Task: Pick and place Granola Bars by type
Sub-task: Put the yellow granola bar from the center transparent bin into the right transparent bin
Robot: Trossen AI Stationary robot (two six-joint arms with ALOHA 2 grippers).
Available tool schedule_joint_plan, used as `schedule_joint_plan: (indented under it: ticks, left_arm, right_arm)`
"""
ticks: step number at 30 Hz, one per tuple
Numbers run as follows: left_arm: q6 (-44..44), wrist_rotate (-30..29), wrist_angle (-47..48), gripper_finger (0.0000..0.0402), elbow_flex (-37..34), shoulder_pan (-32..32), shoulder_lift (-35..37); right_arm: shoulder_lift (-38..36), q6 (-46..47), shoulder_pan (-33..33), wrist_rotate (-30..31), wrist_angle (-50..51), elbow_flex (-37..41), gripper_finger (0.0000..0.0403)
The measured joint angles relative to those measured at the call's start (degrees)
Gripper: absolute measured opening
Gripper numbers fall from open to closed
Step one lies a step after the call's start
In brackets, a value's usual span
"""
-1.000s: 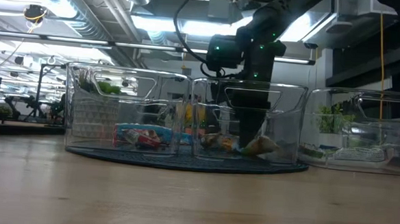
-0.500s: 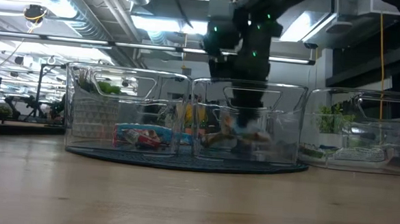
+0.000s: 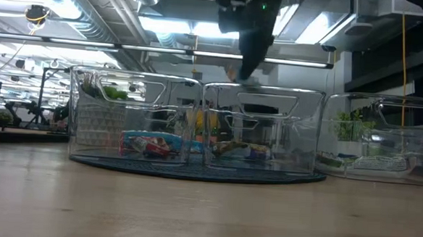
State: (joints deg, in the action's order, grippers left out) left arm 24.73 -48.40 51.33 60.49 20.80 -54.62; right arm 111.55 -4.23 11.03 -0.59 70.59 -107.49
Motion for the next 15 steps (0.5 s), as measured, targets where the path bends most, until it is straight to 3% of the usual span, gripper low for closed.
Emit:
schedule_joint_plan:
  ticks: [5,15]
  left_arm:
    - [0.0,0.04,0.92,0.0031,0.0,0.0,-0.02]
    - [0.0,0.09,1.73,0.0031,0.0,-0.01,-0.02]
  right_arm:
    - [-0.93,-0.57,0.0,0.14,6.12,-4.85,0.0008]
    - [-11.37,0.04,0.17,4.29,7.64,-4.54,0.0007]
